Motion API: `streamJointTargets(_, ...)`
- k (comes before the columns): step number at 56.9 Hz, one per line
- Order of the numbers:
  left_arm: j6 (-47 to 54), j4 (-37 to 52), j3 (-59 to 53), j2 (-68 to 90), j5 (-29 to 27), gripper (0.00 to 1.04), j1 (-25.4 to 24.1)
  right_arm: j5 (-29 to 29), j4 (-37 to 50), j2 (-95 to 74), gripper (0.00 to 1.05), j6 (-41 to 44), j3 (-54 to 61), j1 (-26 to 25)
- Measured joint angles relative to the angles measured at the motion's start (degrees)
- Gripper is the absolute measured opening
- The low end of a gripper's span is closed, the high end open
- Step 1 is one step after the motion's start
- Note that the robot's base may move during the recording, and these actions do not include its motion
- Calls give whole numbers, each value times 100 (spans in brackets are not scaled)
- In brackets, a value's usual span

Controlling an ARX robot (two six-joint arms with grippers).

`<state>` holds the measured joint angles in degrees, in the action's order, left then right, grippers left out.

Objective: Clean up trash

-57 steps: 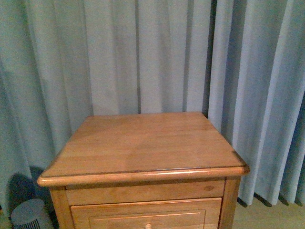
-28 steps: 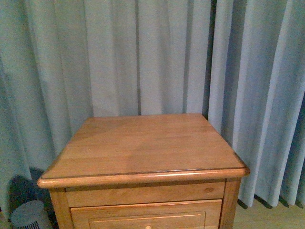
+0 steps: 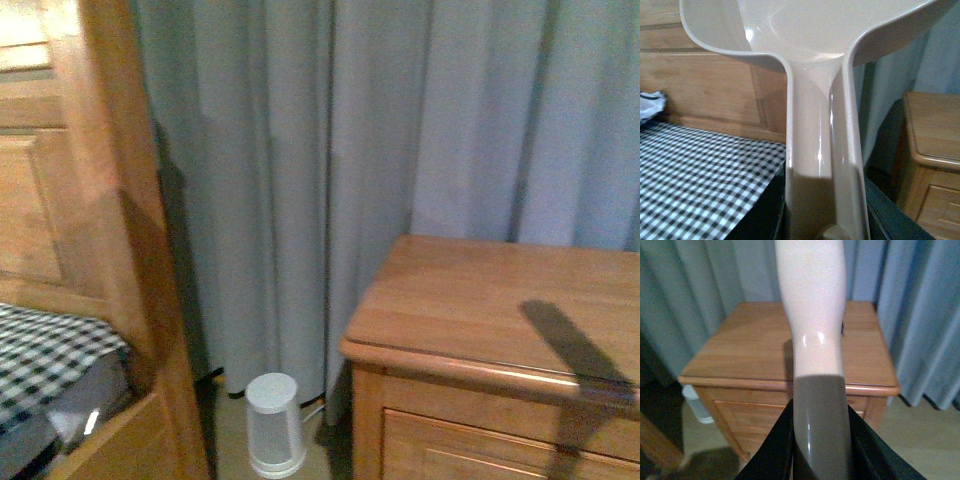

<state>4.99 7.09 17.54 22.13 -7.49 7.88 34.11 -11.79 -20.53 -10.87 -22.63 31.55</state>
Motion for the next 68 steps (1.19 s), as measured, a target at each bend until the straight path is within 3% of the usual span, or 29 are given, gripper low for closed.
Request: streamJointTargets(68,-35,-7,-2,-31,-15,26,-15,-13,2,-13,21,0,0,17)
